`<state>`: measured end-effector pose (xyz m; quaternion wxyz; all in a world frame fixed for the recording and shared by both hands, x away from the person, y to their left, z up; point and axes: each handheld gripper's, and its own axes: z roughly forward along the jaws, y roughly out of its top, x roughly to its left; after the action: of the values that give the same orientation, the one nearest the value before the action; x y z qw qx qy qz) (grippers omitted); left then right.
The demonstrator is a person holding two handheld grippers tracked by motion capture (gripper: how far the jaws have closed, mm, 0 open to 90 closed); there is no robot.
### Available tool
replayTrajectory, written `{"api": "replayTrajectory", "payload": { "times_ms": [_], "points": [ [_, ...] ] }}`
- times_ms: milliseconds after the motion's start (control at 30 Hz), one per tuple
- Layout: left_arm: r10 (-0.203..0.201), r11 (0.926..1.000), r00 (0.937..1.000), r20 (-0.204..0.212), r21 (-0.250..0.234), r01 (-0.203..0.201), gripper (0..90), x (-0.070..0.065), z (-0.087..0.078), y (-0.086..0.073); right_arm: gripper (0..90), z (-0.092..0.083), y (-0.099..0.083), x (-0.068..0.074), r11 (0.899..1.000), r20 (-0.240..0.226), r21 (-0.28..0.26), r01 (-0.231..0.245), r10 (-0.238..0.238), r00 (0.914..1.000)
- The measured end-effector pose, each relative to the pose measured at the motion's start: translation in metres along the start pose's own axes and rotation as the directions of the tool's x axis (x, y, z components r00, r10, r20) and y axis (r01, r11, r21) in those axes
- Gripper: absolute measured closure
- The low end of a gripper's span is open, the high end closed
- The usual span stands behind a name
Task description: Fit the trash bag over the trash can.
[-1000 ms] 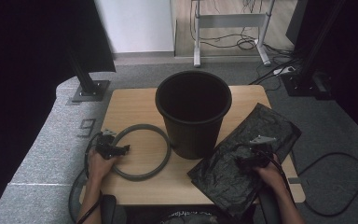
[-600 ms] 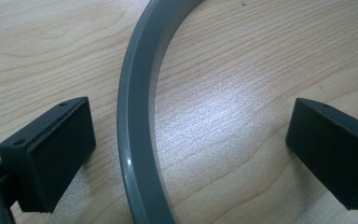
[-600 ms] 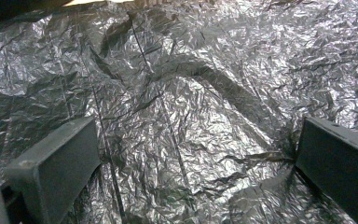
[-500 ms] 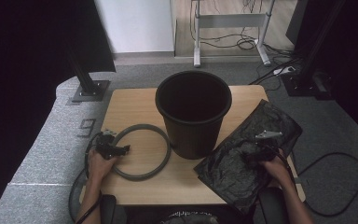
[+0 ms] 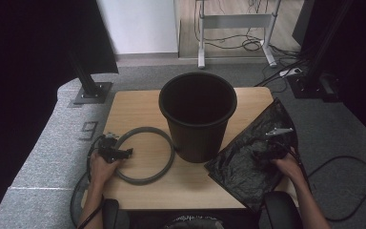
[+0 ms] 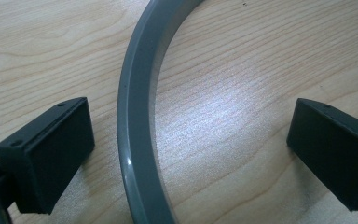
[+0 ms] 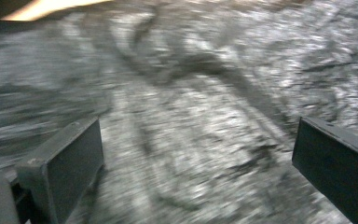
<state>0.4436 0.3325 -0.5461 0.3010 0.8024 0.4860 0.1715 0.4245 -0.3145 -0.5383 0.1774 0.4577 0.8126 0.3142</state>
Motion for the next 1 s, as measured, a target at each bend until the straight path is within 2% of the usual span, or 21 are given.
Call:
{"api": "replayTrajectory", "payload": {
  "times_ms": [100, 300, 333, 400, 467, 600, 733, 833, 867, 1000],
  "points": [
    [-0.002, 1.0, 1.0, -0.001, 0.0, 0.002, 0.0, 0.0, 0.0, 0.0, 3.0, -0.009, -0.002, 0.015, 1.0, -0.026, 0.005, 0.024, -0.024, 0.9994],
    [-0.003, 1.0, 1.0, -0.003, 0.001, 0.003, 0.0, -0.001, 0.0, 0.0, 14.4, -0.015, -0.012, 0.039, 0.999, -0.088, 0.036, 0.041, -0.037, 0.9955],
    [-0.003, 1.0, 1.0, -0.002, 0.001, 0.003, 0.0, -0.001, 0.0, -0.001, 15.1, -0.015, -0.015, 0.043, 0.998, -0.094, 0.042, 0.051, -0.047, 0.9945],
    [-0.002, 1.0, 1.0, -0.002, 0.001, 0.002, 0.0, -0.001, 0.0, -0.001, 22.9, -0.014, -0.017, 0.048, 0.996, -0.083, 0.051, 0.08, -0.075, 0.9937],
    [-0.003, 1.0, 1.0, -0.001, 0.002, 0.003, 0.0, -0.001, -0.001, -0.001, 26.7, -0.014, -0.019, 0.049, 0.995, -0.084, 0.049, 0.086, -0.082, 0.9931],
    [0.001, 1.0, 1.0, 0.0, 0.002, -0.001, 0.0, -0.001, -0.001, -0.002, 44.8, -0.019, -0.022, 0.045, 0.998, -0.063, 0.038, 0.056, -0.054, 0.9966],
    [0.005, 1.0, 1.0, 0.004, 0.003, -0.005, 0.0, 0.0, -0.002, -0.002, 68.2, -0.024, -0.025, 0.042, 0.997, -0.072, 0.038, 0.063, -0.06, 0.9956],
    [0.006, 1.0, 1.0, 0.004, 0.003, -0.006, 0.0, 0.0, -0.002, -0.002, 86.3, -0.027, -0.028, 0.042, 0.996, -0.102, 0.037, 0.075, -0.071, 0.9922],
    [0.006, 1.0, 1.0, 0.004, 0.003, -0.006, 0.0, 0.0, -0.002, -0.002, 88.8, -0.027, -0.029, 0.042, 0.996, -0.112, 0.035, 0.076, -0.072, 0.9911],
    [0.005, 1.0, 1.0, 0.004, 0.003, -0.005, 0.0, 0.0, -0.002, -0.002, 89.1, -0.027, -0.028, 0.042, 0.998, -0.114, 0.039, 0.052, -0.047, 0.9923]
  ]
}}
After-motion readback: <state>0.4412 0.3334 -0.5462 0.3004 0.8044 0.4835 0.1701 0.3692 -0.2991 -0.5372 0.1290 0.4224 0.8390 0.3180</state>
